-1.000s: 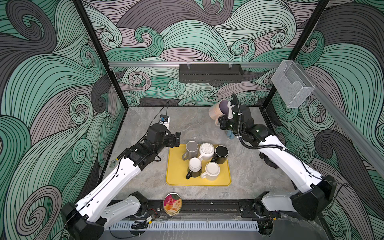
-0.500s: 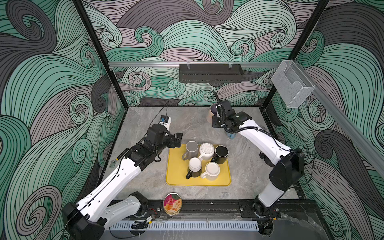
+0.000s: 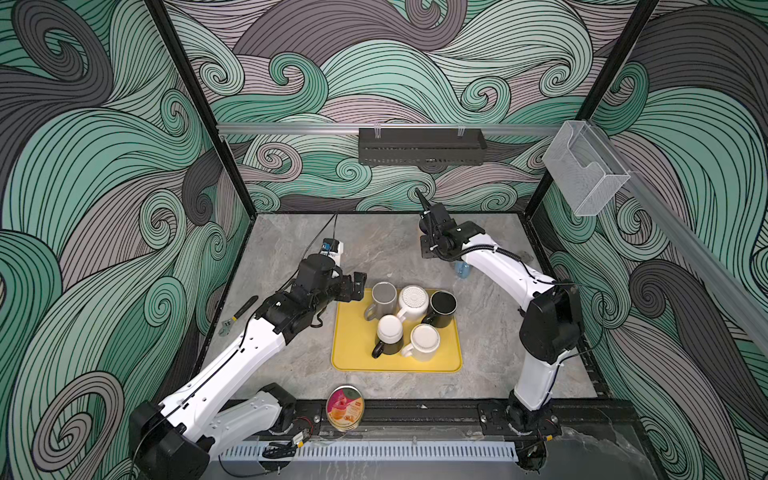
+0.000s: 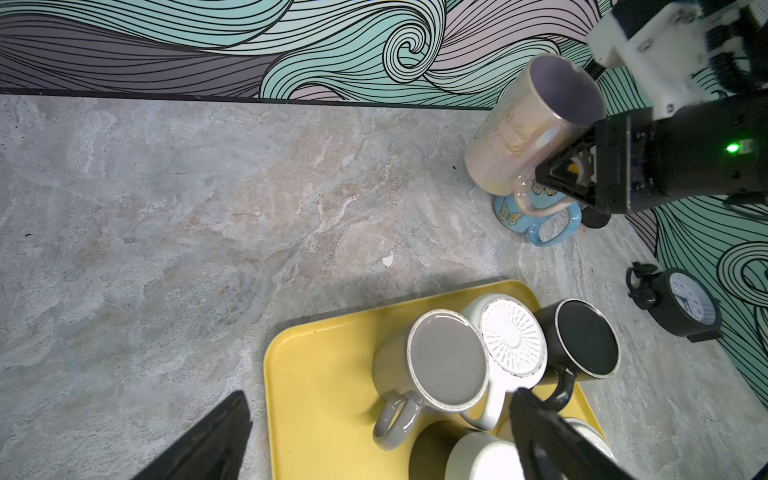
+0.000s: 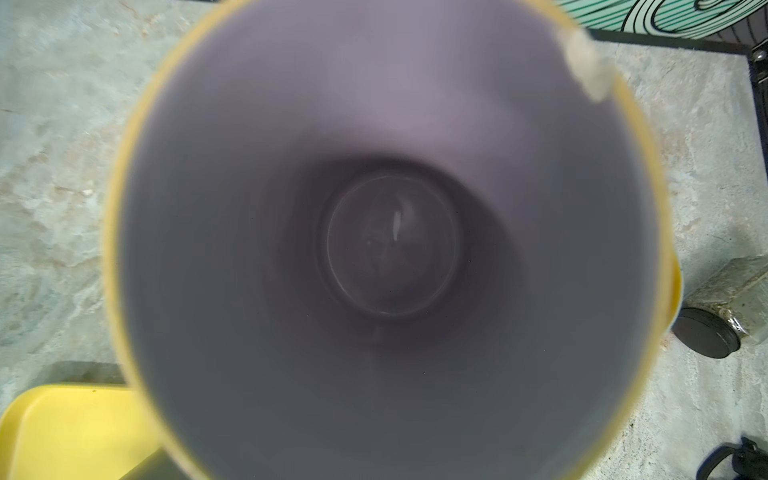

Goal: Turn the mug right side up
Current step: 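Carry the pink mug beside the light-blue mug while the left arm draws back, then lower the pink mug onto the table and open the right gripper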

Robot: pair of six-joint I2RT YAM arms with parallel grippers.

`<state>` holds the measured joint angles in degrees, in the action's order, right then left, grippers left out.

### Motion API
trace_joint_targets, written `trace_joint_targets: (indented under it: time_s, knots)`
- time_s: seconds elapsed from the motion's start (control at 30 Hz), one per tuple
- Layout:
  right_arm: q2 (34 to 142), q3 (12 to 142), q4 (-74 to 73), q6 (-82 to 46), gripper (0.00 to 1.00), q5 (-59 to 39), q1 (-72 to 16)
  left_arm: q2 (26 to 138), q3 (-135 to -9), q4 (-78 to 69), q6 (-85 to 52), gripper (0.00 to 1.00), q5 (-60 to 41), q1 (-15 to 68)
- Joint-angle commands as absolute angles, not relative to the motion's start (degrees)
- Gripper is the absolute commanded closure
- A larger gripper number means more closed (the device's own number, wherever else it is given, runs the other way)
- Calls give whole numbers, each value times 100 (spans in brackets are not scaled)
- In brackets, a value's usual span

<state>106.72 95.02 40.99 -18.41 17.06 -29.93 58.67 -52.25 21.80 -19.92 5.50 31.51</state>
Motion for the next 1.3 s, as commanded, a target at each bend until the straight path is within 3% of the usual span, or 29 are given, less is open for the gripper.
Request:
trace_joint_targets:
  time_s: [0.0, 1.27]
  knots:
    - [10660, 9701, 3667, -1905, 100, 1768, -2871, 5815, -5257, 2093, -2030, 1, 439, 3108]
    - [11048, 8656, 2782, -1804, 100, 1547, -2442, 6034, -5220, 2065, -1927, 1, 466, 3103]
